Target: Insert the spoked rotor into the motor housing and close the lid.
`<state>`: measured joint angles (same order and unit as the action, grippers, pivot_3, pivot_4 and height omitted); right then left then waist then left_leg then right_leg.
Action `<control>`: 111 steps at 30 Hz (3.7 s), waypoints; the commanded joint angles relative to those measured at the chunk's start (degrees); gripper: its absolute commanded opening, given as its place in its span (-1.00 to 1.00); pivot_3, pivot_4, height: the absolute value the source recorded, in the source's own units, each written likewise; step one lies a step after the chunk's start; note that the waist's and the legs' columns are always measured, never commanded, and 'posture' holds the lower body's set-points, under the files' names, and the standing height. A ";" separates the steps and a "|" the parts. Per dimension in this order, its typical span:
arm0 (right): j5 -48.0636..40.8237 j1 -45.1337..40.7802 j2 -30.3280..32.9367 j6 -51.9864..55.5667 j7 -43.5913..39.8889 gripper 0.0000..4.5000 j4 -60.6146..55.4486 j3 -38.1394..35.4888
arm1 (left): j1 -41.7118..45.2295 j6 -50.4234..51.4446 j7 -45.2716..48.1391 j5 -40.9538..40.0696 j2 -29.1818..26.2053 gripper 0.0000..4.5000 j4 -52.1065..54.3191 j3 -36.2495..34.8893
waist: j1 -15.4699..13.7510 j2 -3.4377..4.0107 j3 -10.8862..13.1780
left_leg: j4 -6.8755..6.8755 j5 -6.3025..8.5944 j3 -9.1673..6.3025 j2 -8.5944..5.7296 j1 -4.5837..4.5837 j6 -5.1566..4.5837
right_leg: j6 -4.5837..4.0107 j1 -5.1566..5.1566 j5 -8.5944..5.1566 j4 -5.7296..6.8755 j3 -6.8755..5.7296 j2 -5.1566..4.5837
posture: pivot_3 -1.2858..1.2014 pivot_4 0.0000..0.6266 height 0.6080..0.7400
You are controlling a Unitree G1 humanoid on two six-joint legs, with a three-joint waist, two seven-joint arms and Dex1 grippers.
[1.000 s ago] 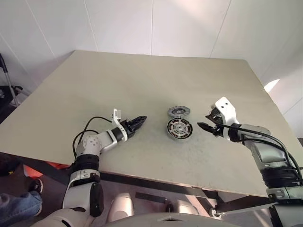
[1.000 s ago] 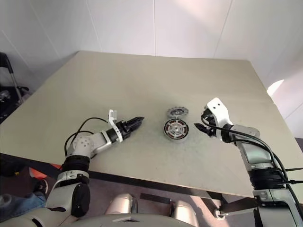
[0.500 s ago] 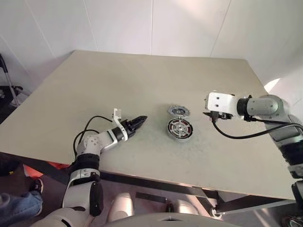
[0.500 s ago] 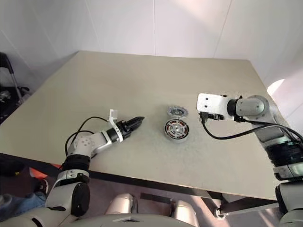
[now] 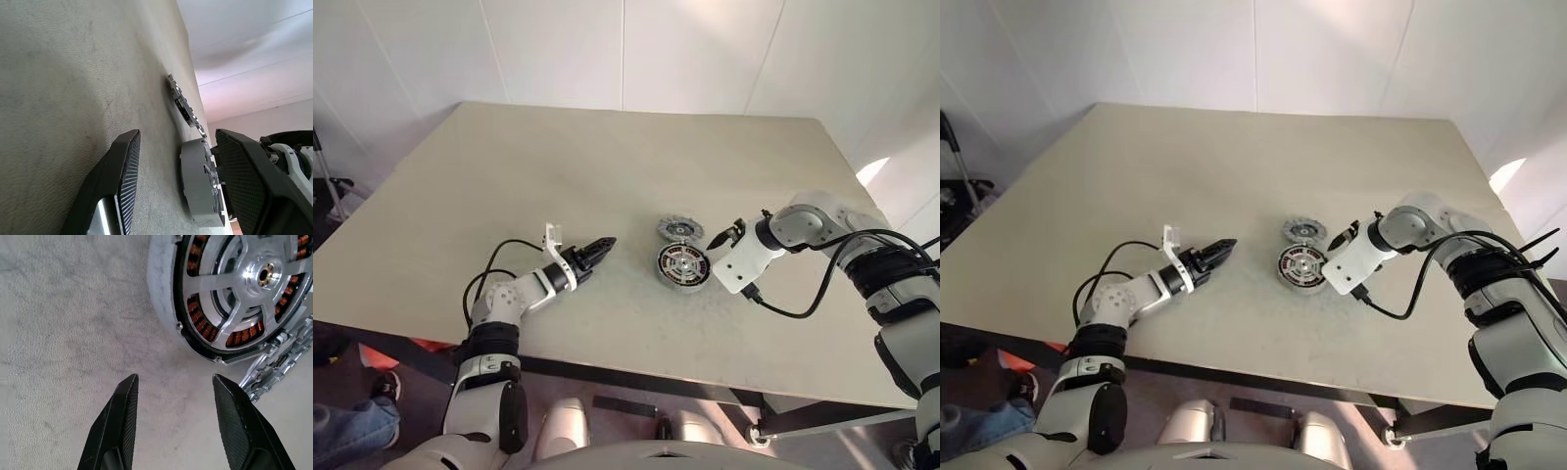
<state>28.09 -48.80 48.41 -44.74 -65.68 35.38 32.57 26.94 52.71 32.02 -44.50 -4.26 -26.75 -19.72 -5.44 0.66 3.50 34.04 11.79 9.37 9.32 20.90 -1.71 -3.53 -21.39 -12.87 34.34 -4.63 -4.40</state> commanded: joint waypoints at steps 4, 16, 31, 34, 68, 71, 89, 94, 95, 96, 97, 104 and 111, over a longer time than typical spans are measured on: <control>-2.55 -1.48 -0.80 -0.73 -1.16 0.18 -2.23 -1.68 | -1.34 -0.32 -1.61 0.22 -0.03 0.17 0.03 -0.42 | 0.72 -0.06 0.04 | 0.30 0.05 0.01 0.02 -0.04 0.02 | 0.00 -0.05 0.00 0.36 0.04 -0.01 | 0.03 -1.00 1.00; -3.74 -3.41 -3.79 1.23 -0.73 0.18 -3.53 -2.22 | -2.01 -0.45 -1.91 0.58 0.40 0.17 -0.21 0.52 | 1.35 -0.07 0.04 | 0.31 0.04 0.01 0.03 -0.24 0.07 | -0.01 0.15 0.00 0.38 0.04 -0.01 | 0.03 -1.00 1.00; -0.35 -2.46 -6.51 -0.89 1.09 0.18 0.87 -0.28 | -3.22 -0.38 -2.60 0.09 0.40 0.17 1.27 0.02 | 1.52 -0.09 0.05 | 0.30 0.05 0.02 0.04 -0.19 0.08 | -0.01 0.10 -0.01 0.36 0.05 0.00 | 0.03 -1.00 1.00; 0.41 -1.92 -6.92 -1.02 1.15 0.18 2.44 0.26 | -3.03 -0.54 -2.65 0.10 0.51 0.17 1.09 0.11 | 1.52 -0.09 0.05 | 0.30 0.05 0.02 0.04 -0.19 0.09 | -0.01 0.11 -0.01 0.37 0.05 -0.01 | 0.03 -1.00 1.00; -19.42 8.81 -9.43 49.54 -13.65 -0.99 -29.72 -7.35 | -3.77 -1.48 -2.97 0.24 0.52 0.17 1.36 0.39 | 1.33 -0.11 0.07 | 0.20 0.15 0.01 0.05 -0.47 0.27 | 0.09 0.33 -0.06 0.33 0.09 0.00 | 0.03 -1.00 1.00; -17.48 8.10 -10.42 51.34 -11.43 -0.99 -27.45 -6.63 | -4.03 -1.45 -2.92 0.14 0.42 0.17 1.74 0.41 | 1.32 -0.11 0.07 | 0.18 0.15 0.02 0.04 -0.46 0.29 | 0.24 0.30 -0.15 0.31 0.10 0.00 | 0.03 -1.00 1.00; -17.62 9.14 -11.48 50.09 -8.27 -0.27 -29.99 -8.04 | -5.27 -1.46 -3.22 -0.01 0.45 0.17 3.01 0.40 | 1.37 -0.11 0.08 | 0.07 0.18 0.02 0.04 -0.37 0.39 | 0.11 0.19 -0.08 0.23 0.11 0.00 | 0.03 -1.00 1.00; -22.35 9.64 -11.52 58.19 -7.41 -0.27 -36.69 -12.69 | -5.16 -1.44 -2.96 0.07 0.28 0.17 2.69 0.53 | 1.39 -0.11 0.08 | 0.07 0.18 0.02 0.04 -0.39 0.39 | 0.11 0.20 -0.08 0.24 0.11 0.00 | 0.03 -1.00 1.00; -23.16 9.70 -12.03 61.23 -5.98 -0.27 -37.65 -14.18 | -5.18 -1.44 -2.83 0.05 0.32 0.17 2.83 0.65 | 1.39 -0.11 0.08 | 0.06 0.18 0.02 0.04 -0.40 0.39 | 0.11 0.21 -0.08 0.24 0.12 0.00 | 0.03 -1.00 1.00; -24.19 10.06 -12.84 64.78 -3.93 -0.27 -38.38 -16.15 | -5.21 -1.60 -2.43 0.23 0.27 0.17 3.14 1.06 | 1.39 -0.12 0.08 | 0.06 0.18 0.02 0.04 -0.40 0.39 | 0.11 0.22 -0.08 0.24 0.12 0.00 | 0.03 -1.00 1.00; -25.26 10.52 -13.70 68.65 -1.71 -0.27 -39.15 -18.20 | -5.31 -1.80 -2.02 0.48 0.19 0.17 3.59 1.56 | 1.39 -0.12 0.08 | 0.06 0.18 0.02 0.04 -0.43 0.39 | 0.11 0.23 -0.08 0.24 0.12 0.01 | 0.03 -1.00 1.00; -35.19 18.22 -17.14 98.55 10.29 -0.27 -47.26 -34.80 | -4.96 -2.38 1.69 3.25 -3.10 0.17 11.13 8.35 | 0.72 -0.14 0.11 | -0.05 0.19 0.02 0.01 -0.36 0.42 | 0.15 0.20 -0.11 0.16 0.16 0.01 | 0.03 -1.00 1.00; -51.05 29.28 -22.37 134.17 11.83 -0.27 -67.03 -60.22 | 1.81 -4.85 6.56 7.50 -7.40 0.17 5.59 12.71 | -0.75 -0.04 0.18 | -0.45 0.04 0.03 -0.03 -0.32 0.65 | 0.19 -0.05 -0.19 0.17 0.20 0.04 | 0.03 -1.00 1.00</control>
<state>-19.11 -18.74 26.76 82.99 -53.82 -26.74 -22.38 27.29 48.95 37.01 -37.54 -11.47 -20.82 -7.59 -6.19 0.61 3.69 33.54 11.80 9.41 9.30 20.52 -1.01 -3.32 -21.43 -13.08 34.52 -4.43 -4.36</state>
